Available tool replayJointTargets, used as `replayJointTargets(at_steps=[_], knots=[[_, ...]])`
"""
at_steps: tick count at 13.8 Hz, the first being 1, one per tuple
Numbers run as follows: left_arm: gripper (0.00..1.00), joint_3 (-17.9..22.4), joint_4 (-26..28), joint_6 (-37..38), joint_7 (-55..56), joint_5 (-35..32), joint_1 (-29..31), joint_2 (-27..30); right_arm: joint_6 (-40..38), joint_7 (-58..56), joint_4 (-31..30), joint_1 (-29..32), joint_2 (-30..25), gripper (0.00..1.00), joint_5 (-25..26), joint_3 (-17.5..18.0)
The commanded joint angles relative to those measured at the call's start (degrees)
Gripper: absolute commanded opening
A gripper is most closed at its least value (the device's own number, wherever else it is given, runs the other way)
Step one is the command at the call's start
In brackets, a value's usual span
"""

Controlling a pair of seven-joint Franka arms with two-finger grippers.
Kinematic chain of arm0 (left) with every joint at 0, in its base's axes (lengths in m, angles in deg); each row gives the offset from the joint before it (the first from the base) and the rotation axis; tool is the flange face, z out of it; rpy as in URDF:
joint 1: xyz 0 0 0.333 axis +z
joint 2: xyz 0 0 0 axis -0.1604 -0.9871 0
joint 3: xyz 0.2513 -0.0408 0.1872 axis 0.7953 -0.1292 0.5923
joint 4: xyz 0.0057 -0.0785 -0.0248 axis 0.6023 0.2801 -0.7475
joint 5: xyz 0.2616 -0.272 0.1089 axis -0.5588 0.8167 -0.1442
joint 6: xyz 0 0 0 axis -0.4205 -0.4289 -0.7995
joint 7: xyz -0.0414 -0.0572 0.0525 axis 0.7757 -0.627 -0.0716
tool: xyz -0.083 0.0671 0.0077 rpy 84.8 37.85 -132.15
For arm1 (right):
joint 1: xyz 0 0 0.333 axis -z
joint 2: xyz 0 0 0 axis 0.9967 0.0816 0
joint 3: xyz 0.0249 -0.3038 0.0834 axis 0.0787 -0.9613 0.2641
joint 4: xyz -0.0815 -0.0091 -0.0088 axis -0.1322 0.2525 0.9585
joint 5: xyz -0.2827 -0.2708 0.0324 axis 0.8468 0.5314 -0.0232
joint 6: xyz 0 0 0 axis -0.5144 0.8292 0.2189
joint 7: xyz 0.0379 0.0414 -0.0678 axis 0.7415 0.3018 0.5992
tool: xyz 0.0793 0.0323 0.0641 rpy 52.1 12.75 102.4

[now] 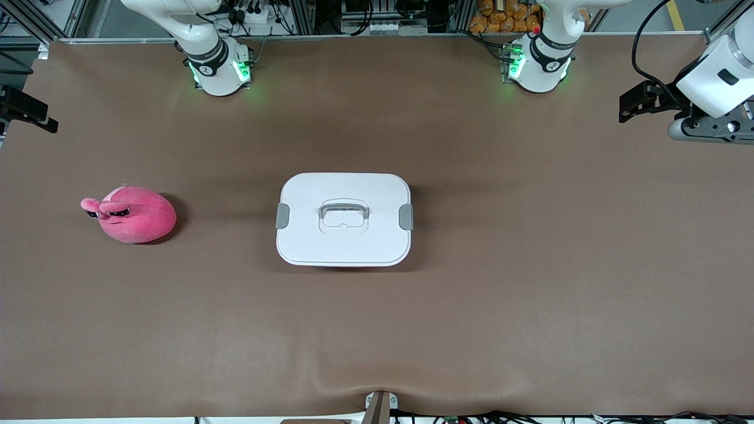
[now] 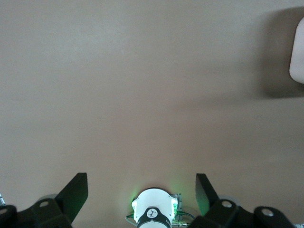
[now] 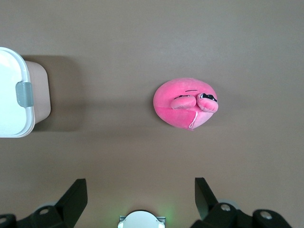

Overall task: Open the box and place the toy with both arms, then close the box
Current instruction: 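Move the left gripper toward the white box lid handle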

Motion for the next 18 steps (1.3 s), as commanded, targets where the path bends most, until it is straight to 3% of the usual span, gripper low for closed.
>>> replayJointTargets(at_steps=[1,6,9,11,13,18], knots=[[1.0,0.0,-0.6,0.7,0.2,0.0,0.0,-0.2,-0.3,0.2,-0.3,0.7,-0.9,1.0,-0.1,0.5],[1.0,0.0,-0.9,0.7,1.2,0.8,-0.6,-0.9,-0.3,0.2,-0.4,1.8,-0.8,1.0,-1.7,0.4],[1.0,-0.2,-2.7,0.7,8.6,5.4,-1.8,-3.0,-0.3,0.2,-0.3,1.8,-0.8,1.0,-1.7,0.4],[1.0,-1.0,-9.7,0.7,18.4,5.3,-4.9,-9.2,-0.3,0.2,-0.4,1.8,-0.8,1.0,-1.7,0.4],[1.0,-1.1,-13.7,0.5,21.3,5.4,-8.6,-13.2,-0.3,0.1,-0.3,1.9,-0.2,1.0,-1.7,0.5],[1.0,-1.3,-14.5,-6.9,39.5,7.5,-16.7,-16.2,-0.3,0.0,-0.3,1.8,-0.2,1.0,-1.7,0.5]])
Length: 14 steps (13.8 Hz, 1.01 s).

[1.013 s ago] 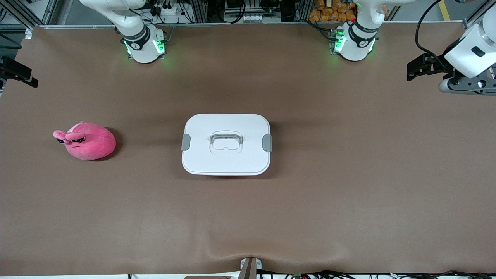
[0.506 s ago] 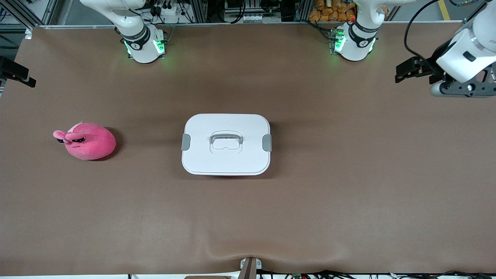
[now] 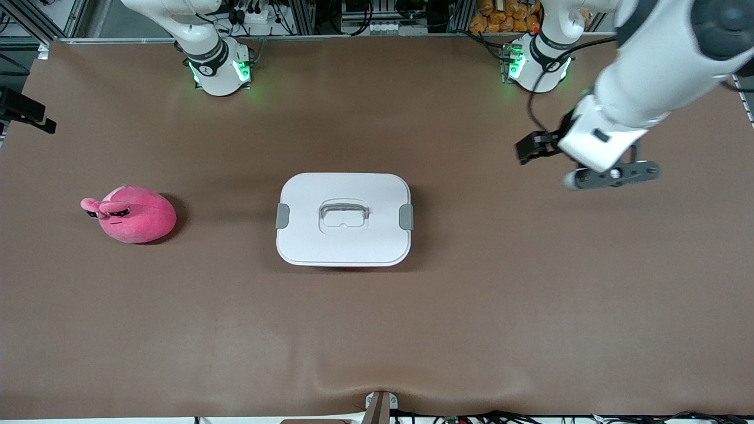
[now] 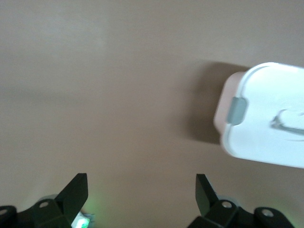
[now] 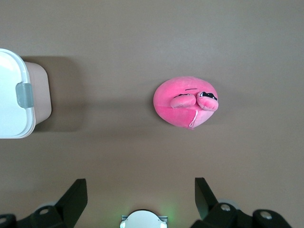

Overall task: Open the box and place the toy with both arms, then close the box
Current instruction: 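Move the left gripper toward the white box lid handle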

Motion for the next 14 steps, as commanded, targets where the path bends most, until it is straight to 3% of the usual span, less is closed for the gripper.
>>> replayJointTargets(at_steps=[1,5,7,12,14], knots=[[1.0,0.4,-2.0,-2.4,8.5,4.4,-2.0,-1.8,-0.2,0.0,-0.2,1.0,-0.3,1.0,-1.0,0.5],[1.0,0.4,-1.8,-4.3,31.9,13.9,-2.8,-4.1,-0.2,0.0,-0.2,1.0,-0.2,1.0,-1.0,0.6],[1.0,0.3,-1.8,-6.2,38.0,16.9,-3.1,-5.9,-0.2,0.0,-0.2,1.0,-0.2,1.0,-1.0,0.6],[1.0,0.4,-1.3,-18.6,53.8,20.3,-8.7,-10.2,-0.2,0.1,-0.2,0.9,-0.2,1.0,-1.1,0.6],[1.0,0.5,2.2,-26.1,59.3,19.8,-11.8,-10.1,-0.2,0.1,-0.3,1.1,-0.1,1.0,-1.1,0.6]])
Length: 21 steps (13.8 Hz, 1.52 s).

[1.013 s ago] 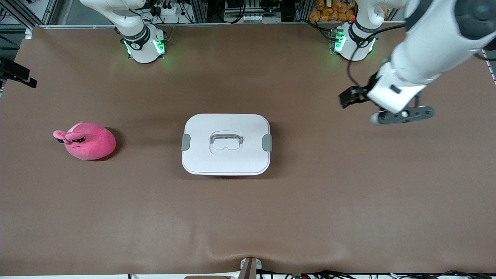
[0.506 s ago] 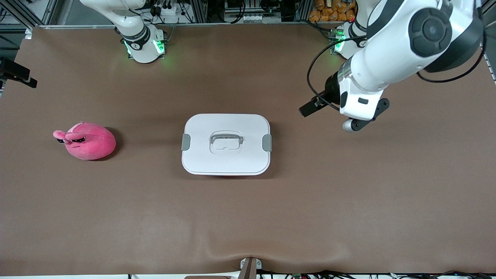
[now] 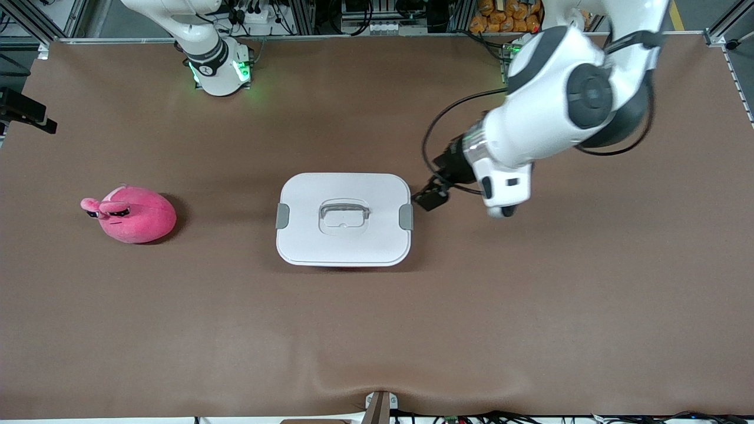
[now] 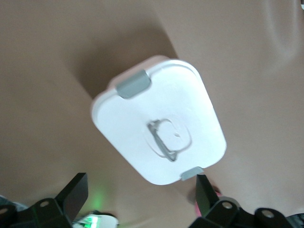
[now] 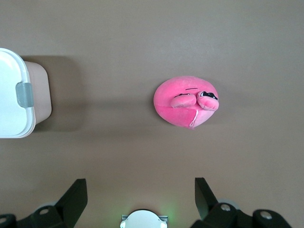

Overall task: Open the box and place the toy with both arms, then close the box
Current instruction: 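Lower the left gripper and grasp the grey lid handle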

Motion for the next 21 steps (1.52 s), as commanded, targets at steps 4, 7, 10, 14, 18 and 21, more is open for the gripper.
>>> replayJointTargets(at_steps=[4,7,10,14,18,21], knots=[[1.0,0.7,10.6,-19.9,17.7,-6.5,-9.3,0.3,-0.2,0.1,-0.1,1.9,-0.1,1.0,-1.0,0.5],[1.0,0.6,14.4,-26.7,31.6,-13.8,-12.3,-0.3,-0.2,0.1,-0.1,1.7,-0.1,1.0,-1.0,0.5],[1.0,0.6,14.4,-28.9,41.1,-15.9,-13.7,-2.6,-0.2,0.2,-0.1,1.7,-0.1,1.0,-1.0,0.5],[1.0,0.6,13.5,-31.6,50.8,-25.1,-16.9,-6.8,-0.2,0.1,-0.1,1.7,-0.1,1.0,-1.1,0.5],[0.82,0.6,13.3,-32.3,52.7,-28.5,-18.0,-8.3,-0.2,0.2,-0.1,1.7,-0.1,1.0,-1.2,0.5],[0.64,0.7,11.3,-32.6,52.7,-29.2,-18.1,-10.1,-0.3,0.2,-0.1,1.8,-0.1,1.0,-1.2,0.5]])
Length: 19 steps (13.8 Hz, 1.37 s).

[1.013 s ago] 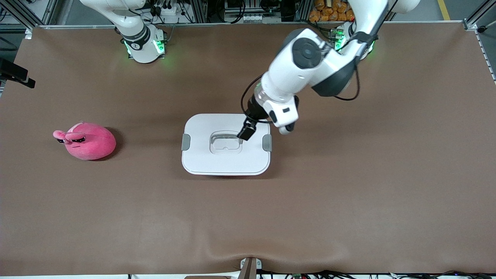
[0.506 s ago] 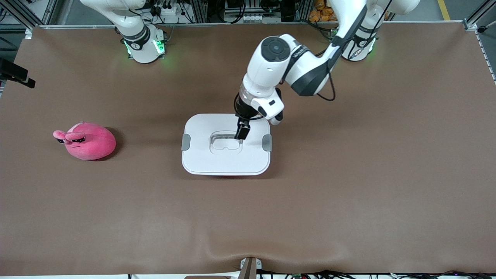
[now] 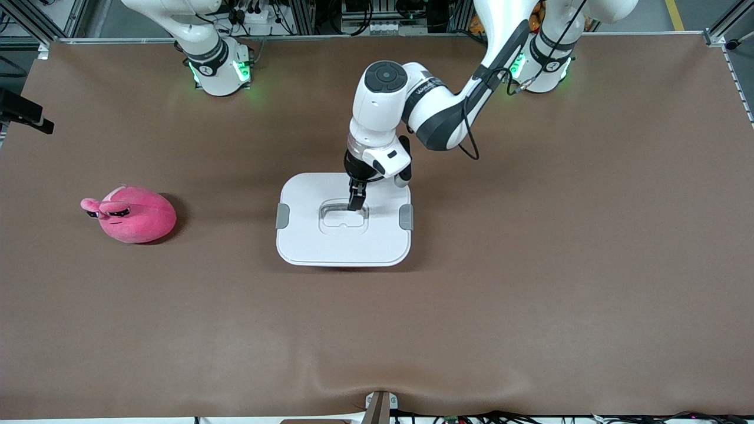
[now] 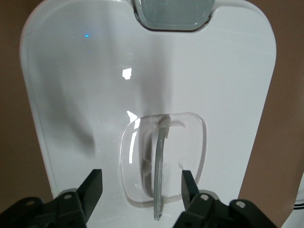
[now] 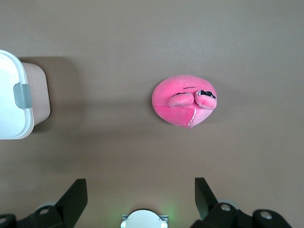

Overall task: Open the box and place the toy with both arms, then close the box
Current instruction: 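Lower the left gripper and grasp the grey lid handle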

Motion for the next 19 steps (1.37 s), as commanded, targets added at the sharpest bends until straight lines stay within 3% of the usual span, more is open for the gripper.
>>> replayJointTargets(at_steps=[1,10,12,15,17,19], knots=[[0.61,0.7,-3.8,-0.5,1.2,-1.7,-0.9,-3.1,-0.3,0.2,-0.1,1.0,-0.1,1.0,-1.1,0.6],[0.38,0.6,-4.6,-0.5,1.1,-3.4,-0.9,-3.2,-0.2,0.2,-0.1,1.0,-0.1,1.0,-1.2,0.6],[0.23,0.7,-4.6,-0.5,1.2,-3.4,-1.0,-3.1,-0.2,0.2,-0.1,1.1,-0.1,1.0,-1.2,0.6],[0.15,0.7,-4.6,-0.5,1.2,-3.4,-1.2,-3.2,-0.2,0.2,-0.1,1.1,-0.1,1.0,-1.2,0.6],[0.0,0.7,-4.6,-0.5,1.2,-3.4,-1.3,-3.2,-0.1,0.2,-0.1,1.1,-0.1,1.0,-1.3,0.6],[0.0,0.8,-4.6,-0.1,1.4,-3.3,-1.3,-3.2,-0.1,0.2,0.0,0.9,-0.1,1.0,-1.3,0.6]])
